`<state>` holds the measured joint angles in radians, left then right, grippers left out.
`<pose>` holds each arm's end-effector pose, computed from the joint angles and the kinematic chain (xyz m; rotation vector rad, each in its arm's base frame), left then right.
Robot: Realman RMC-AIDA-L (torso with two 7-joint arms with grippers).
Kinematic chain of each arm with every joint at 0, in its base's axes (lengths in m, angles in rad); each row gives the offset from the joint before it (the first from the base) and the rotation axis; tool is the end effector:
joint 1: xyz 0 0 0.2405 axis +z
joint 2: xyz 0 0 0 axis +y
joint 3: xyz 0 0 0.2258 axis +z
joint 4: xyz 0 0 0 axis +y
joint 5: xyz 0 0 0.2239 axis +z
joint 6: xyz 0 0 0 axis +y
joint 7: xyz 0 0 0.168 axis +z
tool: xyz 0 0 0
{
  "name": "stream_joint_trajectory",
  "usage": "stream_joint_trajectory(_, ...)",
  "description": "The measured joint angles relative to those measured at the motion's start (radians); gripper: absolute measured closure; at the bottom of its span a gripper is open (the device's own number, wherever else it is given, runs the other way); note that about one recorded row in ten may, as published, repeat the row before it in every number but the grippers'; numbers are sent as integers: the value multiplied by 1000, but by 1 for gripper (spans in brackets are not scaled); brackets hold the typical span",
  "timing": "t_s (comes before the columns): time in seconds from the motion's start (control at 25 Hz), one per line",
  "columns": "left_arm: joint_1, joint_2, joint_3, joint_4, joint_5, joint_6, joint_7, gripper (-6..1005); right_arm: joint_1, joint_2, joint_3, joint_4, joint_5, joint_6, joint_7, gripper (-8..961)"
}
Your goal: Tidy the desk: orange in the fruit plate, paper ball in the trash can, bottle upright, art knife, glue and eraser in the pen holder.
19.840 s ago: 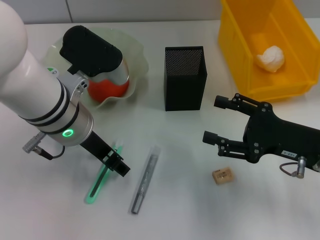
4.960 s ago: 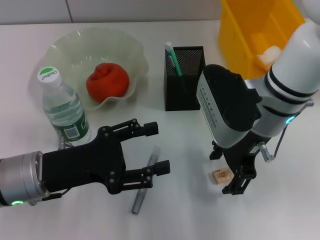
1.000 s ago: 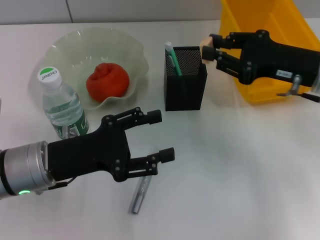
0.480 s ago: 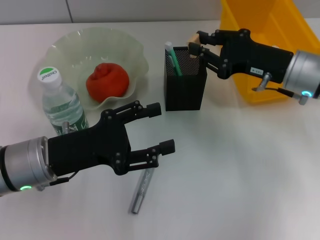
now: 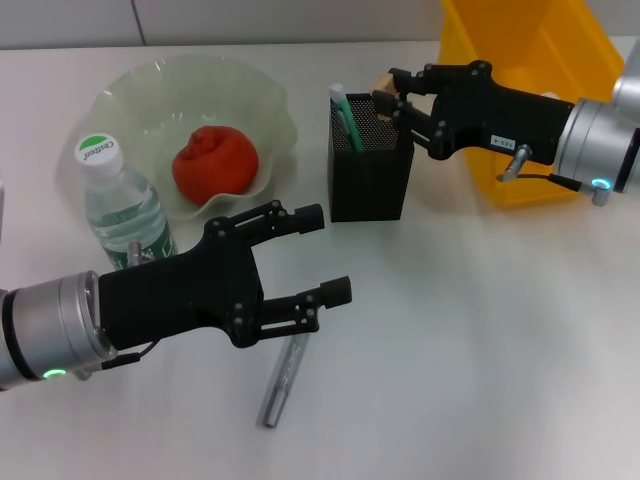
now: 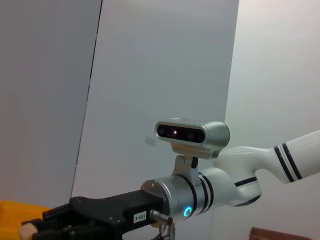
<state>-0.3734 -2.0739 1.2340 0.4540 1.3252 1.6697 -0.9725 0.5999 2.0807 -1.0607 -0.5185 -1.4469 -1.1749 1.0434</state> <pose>-0.2084 0.2684 -0.0468 -2.6957 -0.3199 -1.2170 0.1927 0.3917 -0.0366 -2.4902 0.2990 0.7628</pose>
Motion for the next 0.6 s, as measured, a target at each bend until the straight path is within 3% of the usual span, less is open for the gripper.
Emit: stream_joint_trajectory(0.6, -6, -2, -1, 0, 0, -5, 0, 200, 2, -1, -58, -10, -26, 27, 2, 626)
